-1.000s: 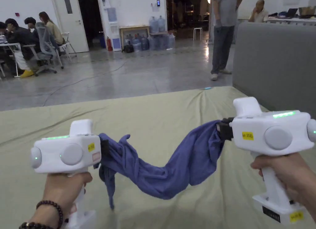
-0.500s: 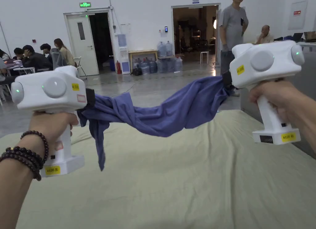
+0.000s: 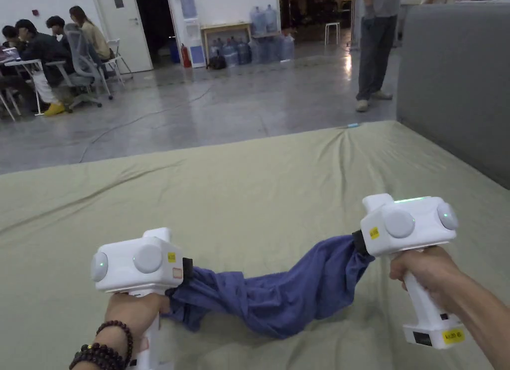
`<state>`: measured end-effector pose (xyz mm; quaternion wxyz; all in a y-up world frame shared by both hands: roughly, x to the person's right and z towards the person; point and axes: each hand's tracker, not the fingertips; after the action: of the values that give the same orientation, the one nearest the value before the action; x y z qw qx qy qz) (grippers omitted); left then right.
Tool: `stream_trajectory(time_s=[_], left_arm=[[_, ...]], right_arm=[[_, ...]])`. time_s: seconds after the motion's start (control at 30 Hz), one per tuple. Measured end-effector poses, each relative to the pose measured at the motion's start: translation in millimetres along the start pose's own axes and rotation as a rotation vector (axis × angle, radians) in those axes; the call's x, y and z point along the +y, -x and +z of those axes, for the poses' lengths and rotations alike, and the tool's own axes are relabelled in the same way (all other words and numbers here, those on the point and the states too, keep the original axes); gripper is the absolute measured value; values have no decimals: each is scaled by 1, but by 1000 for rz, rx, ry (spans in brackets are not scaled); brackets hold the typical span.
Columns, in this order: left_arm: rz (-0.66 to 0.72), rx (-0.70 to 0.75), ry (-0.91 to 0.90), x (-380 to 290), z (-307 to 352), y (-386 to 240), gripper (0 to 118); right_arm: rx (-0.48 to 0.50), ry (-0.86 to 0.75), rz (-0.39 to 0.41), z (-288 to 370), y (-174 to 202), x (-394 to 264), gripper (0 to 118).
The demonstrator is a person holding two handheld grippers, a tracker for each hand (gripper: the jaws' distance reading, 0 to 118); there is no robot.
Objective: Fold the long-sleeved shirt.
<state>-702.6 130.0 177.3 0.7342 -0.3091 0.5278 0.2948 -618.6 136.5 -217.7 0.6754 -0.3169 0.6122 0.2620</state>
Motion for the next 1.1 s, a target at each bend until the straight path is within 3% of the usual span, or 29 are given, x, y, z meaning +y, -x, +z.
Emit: stream_trajectory(time_s=[0.27, 0.53, 0.67, 0.7, 0.73, 0.77, 0.8, 0.83, 0.87, 0.97, 1.0, 1.03, 1.07, 1.1], left_arm=[[-34, 2, 41, -69, 22, 24, 4], [-47, -43, 63, -167, 75, 28, 4], [-17, -61, 87, -195, 86, 30, 4], [3, -86, 80, -200, 89, 31, 4], [9, -101, 80, -203, 94, 32, 9], [8, -113, 79, -205, 101, 31, 26], [-2, -110, 71, -206, 110, 30, 53], [-26, -115, 54, -208, 119, 27, 87], [-55, -121, 31, -209, 129, 25, 111], [-86, -121, -36, -214, 165, 20, 112], [-83, -119, -39, -215, 175, 19, 103], [-77, -119, -55, -215, 182, 19, 75], [-75, -130, -78, -216, 188, 18, 7], [-75, -128, -78, -217, 189, 18, 0]], right_arm=[[-45, 88, 10, 18, -15, -82, 0], [0, 116, -163, 73, -31, -175, 0], [-14, 165, -155, 82, -27, -199, 2], [-26, 163, -131, 87, -24, -204, 13], [-74, 138, -115, 94, -21, -207, 36], [-100, 99, -120, 104, -20, -210, 84], [-96, 67, -131, 117, -19, -214, 107], [-67, 29, -139, 131, -17, -215, 113], [-49, 5, -163, 145, -15, -217, 113], [-50, -30, -185, 178, -5, -226, 109], [-11, -52, -188, 184, 0, -231, 94], [19, -65, -183, 187, 3, -235, 64], [12, -56, -178, 187, 7, -240, 10], [8, -42, -176, 183, 12, -243, 0]])
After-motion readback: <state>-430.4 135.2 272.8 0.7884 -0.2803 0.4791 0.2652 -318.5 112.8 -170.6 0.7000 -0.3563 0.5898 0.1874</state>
